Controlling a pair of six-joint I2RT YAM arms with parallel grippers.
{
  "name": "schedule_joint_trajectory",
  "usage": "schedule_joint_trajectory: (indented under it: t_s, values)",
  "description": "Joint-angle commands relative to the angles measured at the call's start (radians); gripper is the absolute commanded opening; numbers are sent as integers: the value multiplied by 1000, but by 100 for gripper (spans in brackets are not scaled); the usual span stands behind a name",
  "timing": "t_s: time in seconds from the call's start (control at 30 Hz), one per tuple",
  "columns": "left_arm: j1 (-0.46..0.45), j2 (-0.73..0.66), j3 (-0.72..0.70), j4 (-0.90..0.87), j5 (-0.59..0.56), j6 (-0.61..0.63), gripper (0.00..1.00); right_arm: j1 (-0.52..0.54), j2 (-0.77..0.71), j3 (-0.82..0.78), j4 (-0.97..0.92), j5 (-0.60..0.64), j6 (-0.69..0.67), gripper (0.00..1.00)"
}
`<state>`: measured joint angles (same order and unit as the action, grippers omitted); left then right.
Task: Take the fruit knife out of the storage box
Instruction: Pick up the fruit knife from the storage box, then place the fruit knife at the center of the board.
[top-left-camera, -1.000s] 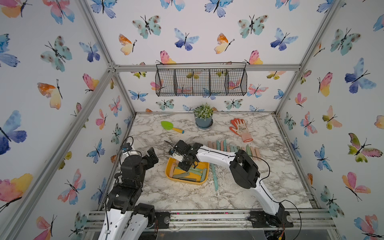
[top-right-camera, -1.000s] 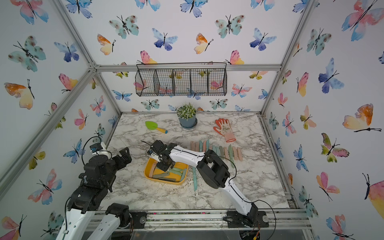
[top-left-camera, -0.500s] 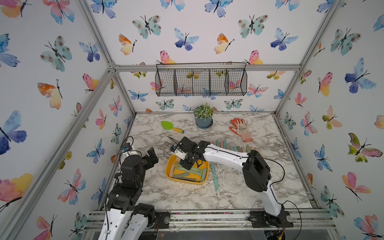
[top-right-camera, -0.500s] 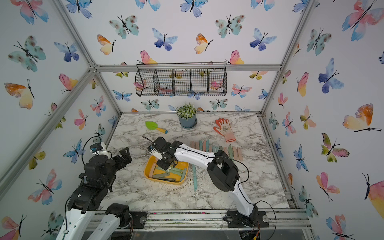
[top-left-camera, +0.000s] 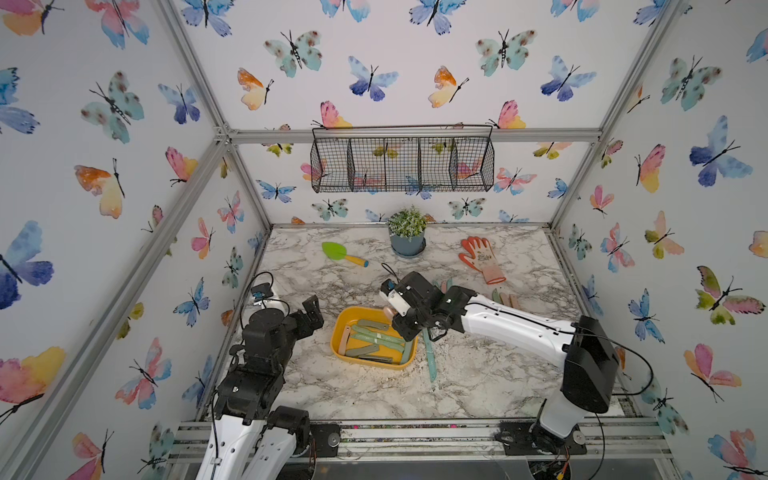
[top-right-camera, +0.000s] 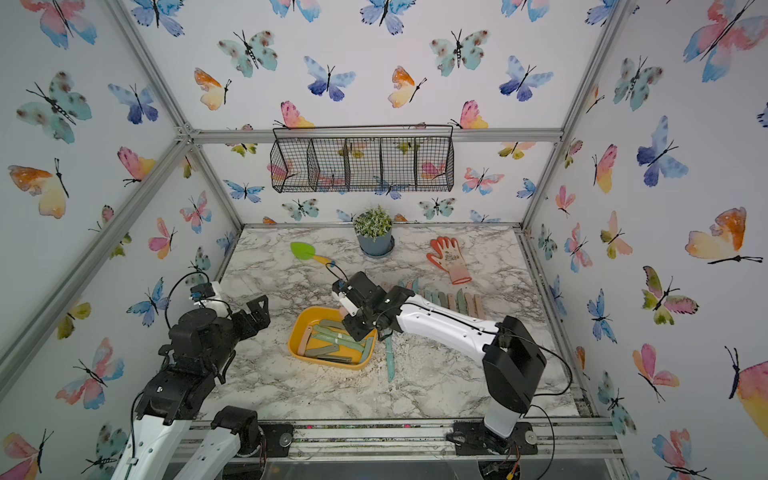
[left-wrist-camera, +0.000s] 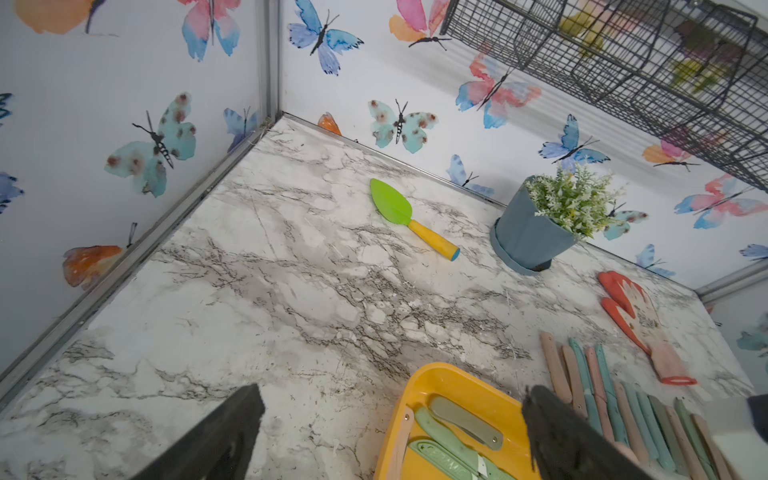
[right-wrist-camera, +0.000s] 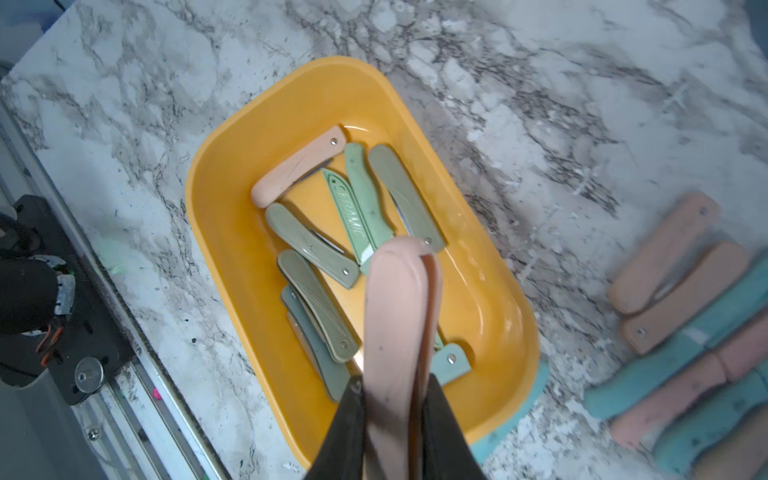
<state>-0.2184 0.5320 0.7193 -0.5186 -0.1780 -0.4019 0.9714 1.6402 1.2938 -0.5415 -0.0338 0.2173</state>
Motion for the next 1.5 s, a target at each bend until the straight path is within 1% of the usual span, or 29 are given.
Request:
schedule_joint_trajectory:
  t_s: [0.0,0.17,0.23,0.33,0.47,0.73,1.0,1.23,1.33,1.4,1.47]
  values:
    - [-11,9,-19,45,113,35,98,-56,-108,-134,45,18,115,18]
    - [-19,26,-18,45,115,35,98,-153,-265,-362,98,-4,214,18]
    - [-21,27,-18,47,115,35,98,-179,-299,-439,128,-17,240,18]
    - [-21,28,-18,43,108,34,98,-204,-308,-524,195,-79,261,18]
    - [-21,27,-17,39,95,32,98,-212,-264,-580,277,-152,281,18]
    - [-22,26,-15,34,77,30,98,-231,-169,-605,376,-232,298,18]
    - [-21,22,-14,31,63,26,98,-240,-166,-608,362,-228,303,18]
    - [-21,23,-12,29,60,26,98,-239,-172,-584,339,-218,288,21]
    - [-21,19,-11,25,43,22,98,-240,-198,-535,320,-234,234,23]
    - [-21,16,-8,18,2,12,98,-238,-228,-496,323,-237,192,24]
    - [-21,13,-5,7,-64,-10,98,-238,-249,-452,336,-237,143,26]
